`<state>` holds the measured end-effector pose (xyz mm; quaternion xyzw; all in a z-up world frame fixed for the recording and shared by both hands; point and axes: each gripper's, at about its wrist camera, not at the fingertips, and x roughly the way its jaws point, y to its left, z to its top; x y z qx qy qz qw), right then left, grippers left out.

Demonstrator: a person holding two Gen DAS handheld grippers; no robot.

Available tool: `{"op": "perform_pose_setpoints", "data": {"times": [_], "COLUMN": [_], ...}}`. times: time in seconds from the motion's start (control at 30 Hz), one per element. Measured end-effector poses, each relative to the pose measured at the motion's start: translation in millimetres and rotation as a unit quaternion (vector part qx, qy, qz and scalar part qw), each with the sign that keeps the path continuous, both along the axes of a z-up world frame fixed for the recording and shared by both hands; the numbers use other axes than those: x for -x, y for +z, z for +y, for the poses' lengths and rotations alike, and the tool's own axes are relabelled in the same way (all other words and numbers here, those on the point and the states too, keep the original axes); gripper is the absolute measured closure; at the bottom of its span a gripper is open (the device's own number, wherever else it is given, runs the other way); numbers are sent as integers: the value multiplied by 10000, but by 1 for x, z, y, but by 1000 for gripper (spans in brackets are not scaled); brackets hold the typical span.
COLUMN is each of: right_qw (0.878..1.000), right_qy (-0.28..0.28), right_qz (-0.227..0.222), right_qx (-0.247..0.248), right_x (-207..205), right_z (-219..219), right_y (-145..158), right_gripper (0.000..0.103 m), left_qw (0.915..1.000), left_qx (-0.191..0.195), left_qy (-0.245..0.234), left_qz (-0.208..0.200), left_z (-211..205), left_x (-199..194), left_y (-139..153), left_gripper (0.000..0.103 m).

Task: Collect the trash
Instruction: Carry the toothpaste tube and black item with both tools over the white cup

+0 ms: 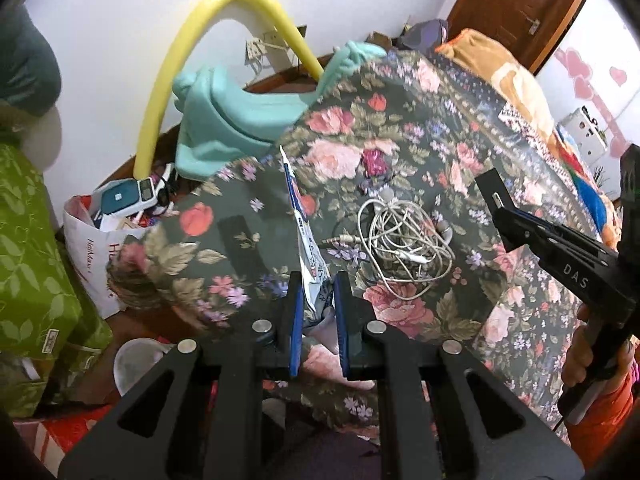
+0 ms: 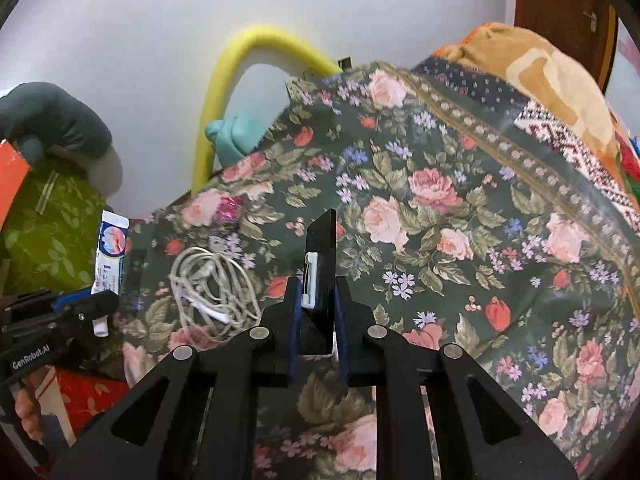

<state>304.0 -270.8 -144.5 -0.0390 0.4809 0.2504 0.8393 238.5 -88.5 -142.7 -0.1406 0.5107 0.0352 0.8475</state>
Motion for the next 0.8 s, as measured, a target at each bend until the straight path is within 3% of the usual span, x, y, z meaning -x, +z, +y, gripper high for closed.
{"op": "perform_pose_setpoints", "data": {"times": [0.5, 0.8], "right_qw": [9951, 9882], "right_qy": [703, 1333], "right_qz": [-650, -690], "right_qx": [-254, -315], "right_x": [68, 123], "right_z": [68, 136], "right_y": [77, 88], "right_gripper": [89, 89], "left_qw": [9975, 9940], "left_qx": [-137, -253], "left_qy": [409, 837], "left_qz": [-556, -652], "left_z": [41, 89], "left_x": [67, 123], "left_y": [52, 58], "left_gripper": [90, 90]}}
